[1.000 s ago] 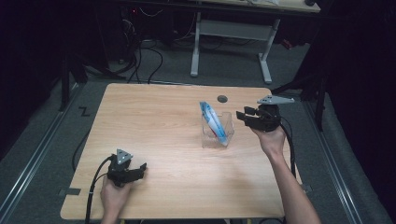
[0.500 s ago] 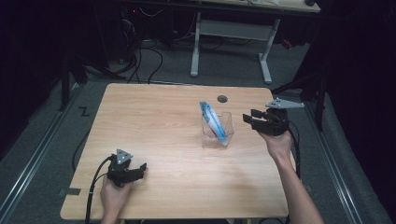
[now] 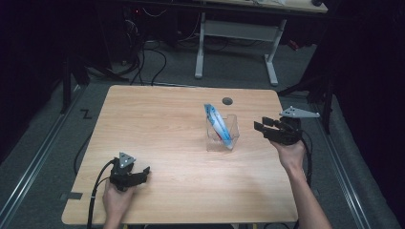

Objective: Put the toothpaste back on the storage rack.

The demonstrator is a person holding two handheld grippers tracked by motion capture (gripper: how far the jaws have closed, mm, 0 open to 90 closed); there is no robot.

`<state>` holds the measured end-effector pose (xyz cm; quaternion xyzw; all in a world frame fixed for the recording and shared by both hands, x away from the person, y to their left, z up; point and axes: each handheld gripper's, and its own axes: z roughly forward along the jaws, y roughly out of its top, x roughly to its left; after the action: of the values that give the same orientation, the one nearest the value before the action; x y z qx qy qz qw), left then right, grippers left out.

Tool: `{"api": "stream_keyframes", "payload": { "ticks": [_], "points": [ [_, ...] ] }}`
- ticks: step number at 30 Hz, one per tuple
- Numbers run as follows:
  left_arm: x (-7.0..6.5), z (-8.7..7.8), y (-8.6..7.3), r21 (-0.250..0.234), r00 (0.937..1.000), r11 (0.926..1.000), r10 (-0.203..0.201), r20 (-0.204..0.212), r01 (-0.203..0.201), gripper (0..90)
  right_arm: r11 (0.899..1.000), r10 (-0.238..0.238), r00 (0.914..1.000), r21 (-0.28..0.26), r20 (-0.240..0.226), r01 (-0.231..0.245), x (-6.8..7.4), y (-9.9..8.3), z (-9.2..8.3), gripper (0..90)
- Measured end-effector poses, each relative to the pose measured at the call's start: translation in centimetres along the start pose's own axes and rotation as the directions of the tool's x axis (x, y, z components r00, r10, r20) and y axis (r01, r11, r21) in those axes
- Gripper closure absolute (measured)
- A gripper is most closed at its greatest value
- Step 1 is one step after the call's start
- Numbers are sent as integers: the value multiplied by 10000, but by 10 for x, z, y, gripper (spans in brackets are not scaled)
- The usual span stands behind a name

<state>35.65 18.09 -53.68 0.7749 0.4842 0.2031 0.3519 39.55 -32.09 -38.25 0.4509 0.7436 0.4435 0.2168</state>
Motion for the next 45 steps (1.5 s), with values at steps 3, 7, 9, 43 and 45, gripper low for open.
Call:
{"api": "stream_keyframes", "payload": {
  "ticks": [3, 7, 9, 43, 45],
  "points": [
    [0, 0, 0, 5, 10000, 10000, 4, 1, -4, 250, 9999, 78, 10000, -113, -53, -78, -1, -5, -3, 538],
    [0, 0, 0, 2, 10000, 10000, 2, -1, -2, 250, 9996, 272, 9996, -114, -81, -273, -3, -13, -6, 536],
    [0, 0, 0, 2, 10000, 10000, 0, -1, 0, 250, 9994, 320, 9995, -89, -47, -321, -5, -16, -8, 536],
    [0, 0, 0, -8, 10000, 10000, -5, -10, 5, 250, 9934, 1148, 9933, -64, 151, -1147, -18, -71, -29, 536],
    [0, 0, 0, -8, 10000, 10000, -5, -12, 5, 250, 9925, 1221, 9924, 17, 151, -1221, -18, -74, -28, 536]
  ]
}}
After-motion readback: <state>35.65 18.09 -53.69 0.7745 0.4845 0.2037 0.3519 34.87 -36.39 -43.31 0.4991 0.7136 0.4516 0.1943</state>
